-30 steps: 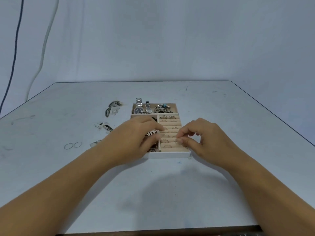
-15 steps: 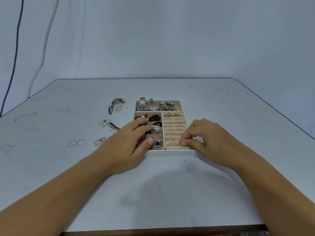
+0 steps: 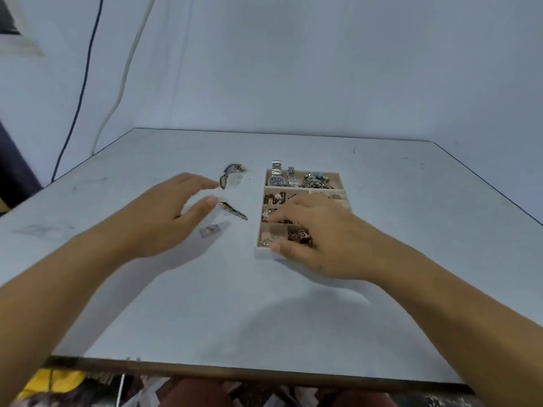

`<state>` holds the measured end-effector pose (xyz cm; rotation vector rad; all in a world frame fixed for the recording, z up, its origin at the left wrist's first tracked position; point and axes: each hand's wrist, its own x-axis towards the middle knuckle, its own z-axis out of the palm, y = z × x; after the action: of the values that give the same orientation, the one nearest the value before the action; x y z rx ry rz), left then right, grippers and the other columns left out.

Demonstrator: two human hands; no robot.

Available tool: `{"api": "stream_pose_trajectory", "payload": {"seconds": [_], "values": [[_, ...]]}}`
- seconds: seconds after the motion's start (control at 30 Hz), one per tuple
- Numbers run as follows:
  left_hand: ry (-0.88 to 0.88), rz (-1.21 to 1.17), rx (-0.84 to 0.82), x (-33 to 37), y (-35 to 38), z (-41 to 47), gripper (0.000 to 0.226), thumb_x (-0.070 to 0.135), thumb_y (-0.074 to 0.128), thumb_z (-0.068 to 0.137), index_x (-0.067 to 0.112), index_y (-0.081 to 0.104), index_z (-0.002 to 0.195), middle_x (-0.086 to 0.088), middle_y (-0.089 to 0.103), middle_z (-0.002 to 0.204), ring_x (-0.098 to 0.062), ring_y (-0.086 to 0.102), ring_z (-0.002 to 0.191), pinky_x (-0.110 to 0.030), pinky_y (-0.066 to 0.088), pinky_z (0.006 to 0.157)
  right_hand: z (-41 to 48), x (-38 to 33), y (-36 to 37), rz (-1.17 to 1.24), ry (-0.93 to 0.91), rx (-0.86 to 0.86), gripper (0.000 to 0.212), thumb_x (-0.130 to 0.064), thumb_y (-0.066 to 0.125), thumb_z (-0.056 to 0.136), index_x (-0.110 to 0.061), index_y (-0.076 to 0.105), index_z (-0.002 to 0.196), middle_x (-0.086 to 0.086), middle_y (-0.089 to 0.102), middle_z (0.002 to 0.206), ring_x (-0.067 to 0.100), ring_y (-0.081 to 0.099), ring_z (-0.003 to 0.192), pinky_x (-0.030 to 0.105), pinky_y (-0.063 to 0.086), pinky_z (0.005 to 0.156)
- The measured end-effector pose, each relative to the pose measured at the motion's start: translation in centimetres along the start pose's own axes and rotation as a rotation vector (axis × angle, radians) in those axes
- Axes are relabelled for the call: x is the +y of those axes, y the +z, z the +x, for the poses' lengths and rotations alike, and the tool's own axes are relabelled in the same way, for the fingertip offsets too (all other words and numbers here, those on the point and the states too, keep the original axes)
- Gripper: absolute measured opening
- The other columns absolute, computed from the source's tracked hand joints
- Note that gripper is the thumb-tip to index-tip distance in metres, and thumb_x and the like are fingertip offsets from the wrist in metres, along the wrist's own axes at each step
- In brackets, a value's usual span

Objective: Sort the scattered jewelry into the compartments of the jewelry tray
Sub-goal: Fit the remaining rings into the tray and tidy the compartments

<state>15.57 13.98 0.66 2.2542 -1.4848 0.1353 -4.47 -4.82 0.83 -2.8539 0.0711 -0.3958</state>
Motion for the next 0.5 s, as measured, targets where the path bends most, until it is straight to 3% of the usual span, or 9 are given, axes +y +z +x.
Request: {"api": "stream_pose_trajectory", "payload": {"seconds": [0.1,0.2,0.3,0.43,0.5], "values": [[-0.105,0.046,-0.004,-2.8,-1.1,-2.0,0.048,0.052,0.037,0.09,0.031,0.05,0.13,0.012,0.05,0.132,-0.008,0.052,0.101,-0.026,0.04,0.082,2.8,-2.6,2.4,-0.047,-0.014,-0.06,0.06,-0.064,0.044,0.086,-0.028,0.045,0.135,-0.006,0.047,0.135,0.014,0.042,0.125,0.038,0.037,0.104],[-0.151,0.091,-0.02,-4.6,-1.0,-3.5,0.04,0.045,0.051,0.089,0.028,0.054,0.126,0.011,0.053,0.128,-0.008,0.051,0.104,-0.023,0.036,0.085,5.2,-4.8,4.5,-0.093,-0.02,-0.091,0.066,-0.066,0.042,0.087,-0.024,0.04,0.139,-0.002,0.043,0.139,0.018,0.042,0.127,0.039,0.035,0.106],[-0.178,0.093,-0.025,-5.6,-0.6,-4.2,0.041,0.048,0.055,0.087,0.027,0.058,0.122,0.013,0.055,0.119,-0.005,0.05,0.099,-0.021,0.037,0.086,7.1,-6.0,5.5,-0.155,-0.013,-0.115,0.07,-0.067,0.041,0.086,-0.019,0.042,0.138,0.002,0.045,0.137,0.022,0.045,0.123,0.042,0.038,0.103],[-0.173,0.049,-0.049,-6.9,-0.6,-3.9,0.034,0.048,0.06,0.084,0.029,0.066,0.111,0.013,0.056,0.104,-0.003,0.054,0.092,-0.011,0.036,0.076,8.5,-7.0,6.8,-0.153,0.034,-0.144,0.068,-0.067,0.039,0.086,-0.018,0.044,0.133,0.002,0.047,0.13,0.022,0.046,0.119,0.038,0.042,0.095],[-0.191,0.0,-0.055,-7.4,-0.6,-3.6,0.029,0.051,0.063,0.081,0.034,0.067,0.104,0.015,0.056,0.1,-0.001,0.055,0.09,-0.014,0.039,0.076,8.7,-7.3,7.5,-0.183,0.034,-0.134,0.067,-0.069,0.035,0.086,-0.018,0.046,0.13,0.001,0.049,0.126,0.021,0.046,0.118,0.038,0.044,0.093]]}}
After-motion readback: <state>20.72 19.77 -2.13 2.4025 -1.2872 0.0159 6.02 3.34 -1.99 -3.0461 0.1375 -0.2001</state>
